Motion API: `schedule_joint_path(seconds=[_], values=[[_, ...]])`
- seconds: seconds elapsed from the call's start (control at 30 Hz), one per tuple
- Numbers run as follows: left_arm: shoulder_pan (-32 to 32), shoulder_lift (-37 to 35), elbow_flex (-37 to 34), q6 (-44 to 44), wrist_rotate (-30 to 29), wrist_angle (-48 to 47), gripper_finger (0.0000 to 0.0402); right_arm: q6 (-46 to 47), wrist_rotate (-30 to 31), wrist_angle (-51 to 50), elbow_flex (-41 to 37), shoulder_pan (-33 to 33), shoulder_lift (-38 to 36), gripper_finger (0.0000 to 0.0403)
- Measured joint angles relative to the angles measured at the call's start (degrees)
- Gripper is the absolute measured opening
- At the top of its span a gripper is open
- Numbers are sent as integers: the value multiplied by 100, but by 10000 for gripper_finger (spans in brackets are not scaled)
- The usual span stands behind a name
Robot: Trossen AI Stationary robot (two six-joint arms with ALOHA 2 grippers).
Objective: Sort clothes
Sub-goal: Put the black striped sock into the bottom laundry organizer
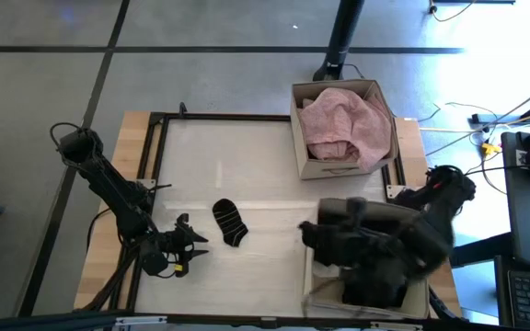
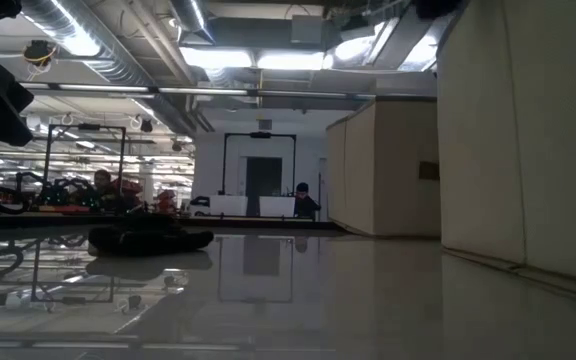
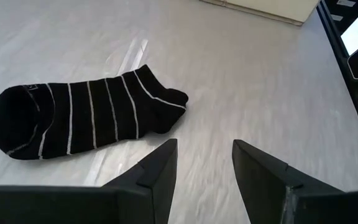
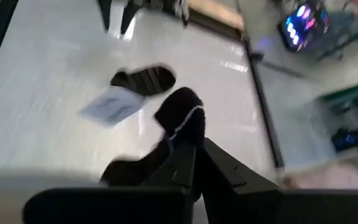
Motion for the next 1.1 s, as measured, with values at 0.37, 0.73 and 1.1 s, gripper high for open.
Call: schedule_joint_path(seconds=[0.37, 0.73, 1.1], values=[[10, 0, 0, -7, -2, 3, 146, 2053, -544, -655, -160, 1062, -99, 19], [10, 0, 0, -3, -107, -14, 146, 3756, -2052, -635, -1498, 1221, -91, 19], [8, -1, 0, -35, -91, -12, 146, 3888, -4156, -651, -2648, 304, -65, 97]])
